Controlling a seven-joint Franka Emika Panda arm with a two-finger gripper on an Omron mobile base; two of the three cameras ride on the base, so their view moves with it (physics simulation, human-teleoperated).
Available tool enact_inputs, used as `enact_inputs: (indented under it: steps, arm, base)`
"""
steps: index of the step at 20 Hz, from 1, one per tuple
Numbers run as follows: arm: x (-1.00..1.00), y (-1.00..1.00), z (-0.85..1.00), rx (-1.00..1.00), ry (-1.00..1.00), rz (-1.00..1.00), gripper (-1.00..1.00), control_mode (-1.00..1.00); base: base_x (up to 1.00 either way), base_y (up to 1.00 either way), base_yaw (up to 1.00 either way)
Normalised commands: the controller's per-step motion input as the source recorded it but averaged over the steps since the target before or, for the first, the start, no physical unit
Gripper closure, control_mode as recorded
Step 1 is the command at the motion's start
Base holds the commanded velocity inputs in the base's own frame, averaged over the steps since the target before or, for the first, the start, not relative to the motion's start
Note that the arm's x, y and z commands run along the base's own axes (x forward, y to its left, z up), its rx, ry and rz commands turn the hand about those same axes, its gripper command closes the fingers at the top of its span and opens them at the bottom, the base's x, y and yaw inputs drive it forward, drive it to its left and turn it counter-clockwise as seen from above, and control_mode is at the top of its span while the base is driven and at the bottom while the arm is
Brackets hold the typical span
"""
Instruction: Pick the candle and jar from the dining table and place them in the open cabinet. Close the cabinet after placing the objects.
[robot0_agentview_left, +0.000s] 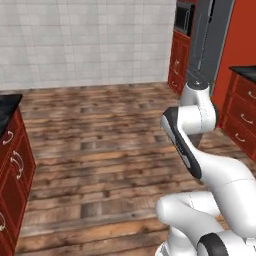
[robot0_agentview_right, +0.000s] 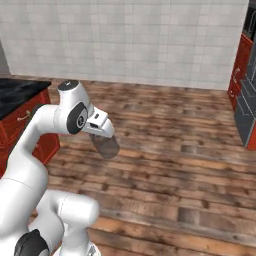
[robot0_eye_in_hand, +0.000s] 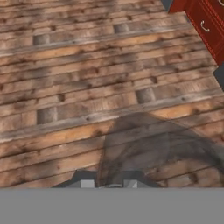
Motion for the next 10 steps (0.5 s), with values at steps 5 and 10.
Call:
enact_inputs:
  steps: [5, 10]
  arm:
    - [0.00, 0.00, 0.00, 0.00, 0.00, 0.00, 1.00, 1.00]
    - [0.00, 0.00, 0.00, 0.00, 0.00, 0.00, 1.00, 1.00]
  base:
    - [-0.50, -0.44, -0.40]
    - [-0.44, -0.37, -0.44]
